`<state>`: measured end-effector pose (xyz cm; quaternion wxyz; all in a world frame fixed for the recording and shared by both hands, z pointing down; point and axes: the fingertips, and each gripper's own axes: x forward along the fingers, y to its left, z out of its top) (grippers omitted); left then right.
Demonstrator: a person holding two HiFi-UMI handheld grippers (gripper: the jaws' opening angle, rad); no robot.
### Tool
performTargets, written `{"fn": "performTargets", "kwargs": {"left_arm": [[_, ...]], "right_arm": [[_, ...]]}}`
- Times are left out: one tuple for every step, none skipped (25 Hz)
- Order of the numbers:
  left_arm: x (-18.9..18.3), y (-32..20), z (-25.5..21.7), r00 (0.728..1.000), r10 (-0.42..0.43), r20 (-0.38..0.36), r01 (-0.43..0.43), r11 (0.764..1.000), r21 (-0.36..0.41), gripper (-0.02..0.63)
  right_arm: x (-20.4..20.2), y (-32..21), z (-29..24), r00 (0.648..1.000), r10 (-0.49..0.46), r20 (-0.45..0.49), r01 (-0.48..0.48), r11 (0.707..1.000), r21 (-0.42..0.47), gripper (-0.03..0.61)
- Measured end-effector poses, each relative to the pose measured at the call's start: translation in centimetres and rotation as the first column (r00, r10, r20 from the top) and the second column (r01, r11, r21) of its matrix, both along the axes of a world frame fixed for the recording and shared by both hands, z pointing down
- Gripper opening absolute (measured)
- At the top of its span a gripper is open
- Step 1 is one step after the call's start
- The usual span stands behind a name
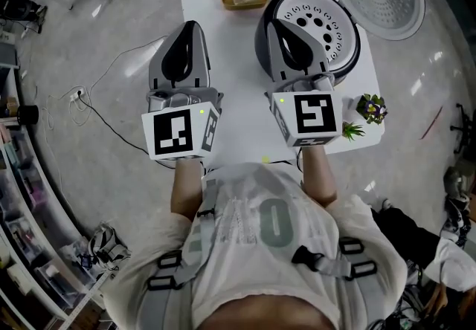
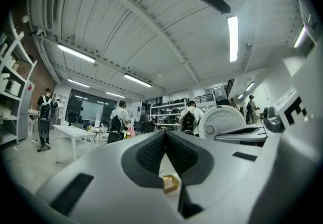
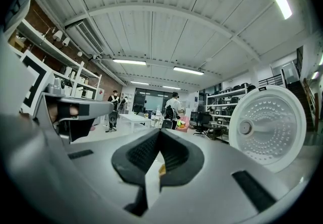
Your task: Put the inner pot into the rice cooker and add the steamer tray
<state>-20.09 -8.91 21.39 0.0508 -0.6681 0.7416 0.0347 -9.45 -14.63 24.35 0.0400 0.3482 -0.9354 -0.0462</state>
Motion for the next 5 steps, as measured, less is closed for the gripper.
{"fn": "performTargets", "kwargs": {"left_arm": [[-0.05, -0.01, 0.09, 1.000, 0.000, -0.001, 0.000, 1.000, -0.003, 0.021], [-0.09, 0.01, 0.17, 1.000, -0.001, -0.001, 0.001, 1.000, -0.005, 0.021], [-0.13, 0.05, 0.22, 1.000, -0.002, -0.001, 0.002, 1.000, -0.007, 0.021], [-0.17, 0.11, 0.26, 1.000, -0.002, 0.000, 0.002, 1.000, -0.008, 0.021], [-0.21, 0.17, 0.29, 1.000, -0.003, 0.001, 0.003, 1.000, -0.009, 0.021]], "right_arm": [[-0.02, 0.00, 0.09, 1.000, 0.000, -0.002, 0.000, 1.000, -0.001, 0.006], [-0.06, 0.02, 0.16, 1.000, -0.001, -0.003, 0.001, 1.000, -0.002, 0.006], [-0.10, 0.07, 0.18, 1.000, -0.002, -0.004, 0.002, 1.000, -0.001, 0.006], [-0.16, 0.14, 0.19, 1.000, -0.004, -0.005, 0.004, 1.000, 0.000, 0.006], [-0.21, 0.21, 0.19, 1.000, -0.006, -0.005, 0.006, 1.000, 0.000, 0.006]]}}
